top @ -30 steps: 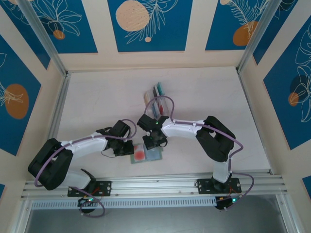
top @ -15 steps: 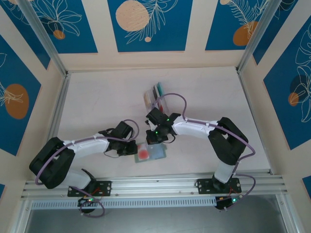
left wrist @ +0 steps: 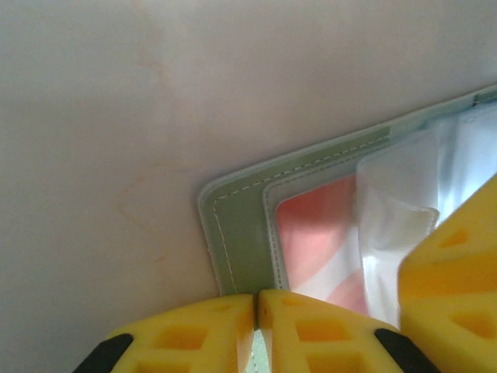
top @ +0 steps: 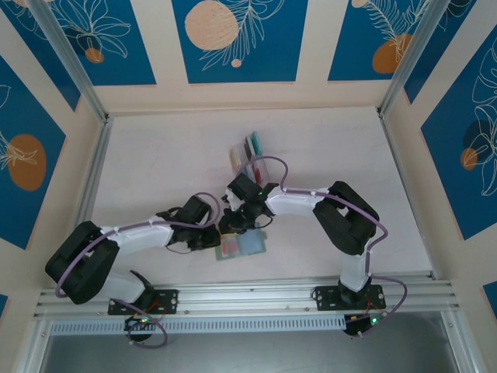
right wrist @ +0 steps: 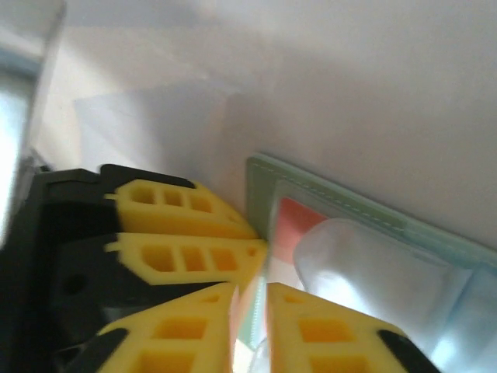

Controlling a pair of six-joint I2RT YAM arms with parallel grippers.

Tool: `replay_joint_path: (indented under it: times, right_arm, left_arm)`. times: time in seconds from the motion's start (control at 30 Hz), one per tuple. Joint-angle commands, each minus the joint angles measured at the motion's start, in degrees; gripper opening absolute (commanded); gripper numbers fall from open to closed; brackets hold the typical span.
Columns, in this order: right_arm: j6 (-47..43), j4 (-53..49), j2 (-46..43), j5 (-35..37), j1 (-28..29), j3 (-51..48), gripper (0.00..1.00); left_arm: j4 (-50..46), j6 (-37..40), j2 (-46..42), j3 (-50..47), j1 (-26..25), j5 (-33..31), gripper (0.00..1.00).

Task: Put the credit cards into the card holder
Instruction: Flip over the card slot in the card holder.

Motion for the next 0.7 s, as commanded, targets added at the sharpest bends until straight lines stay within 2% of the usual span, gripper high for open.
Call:
replay_joint_path:
  times: [0.0,0.17,0.37,0.47,0.53,0.67]
  right_arm:
    - [2.9,5.1,-1.0,-8.7,-0.7,-0.1,0.29]
    - [2.2,3.8,-1.6,-12.8,-2.5,2.1,0.38]
    - [-2.7,-3.9,-5.7,-11.0,-3.2,4.3,0.49]
    - [-4.0,-6.9,-9.2,-8.5,-3.7,2.8,0.49]
    - [-4.9,-9.5,-10.9,-4.6,-3.9,1.5,0.45]
    - [-6.1,-13.4,-9.6,-0.2,-2.5,1.0,0.17]
  left_arm:
    - [10.3,-2.6,5.7,-5.7,-1.8,8.0,0.18]
    - [6.8,-3.0,0.9,-6.1,0.0,8.1,0.22]
    - [-0.4,-2.7,-7.2,-6.6,2.7,6.3,0.32]
    - [-2.6,-2.3,-9.9,-6.9,4.1,6.6,0.34]
    - [-3.9,-2.2,-11.8,-7.1,4.8,6.7,0.36]
    - [-5.7,-2.2,-16.4,-7.5,6.4,7.3,0.37]
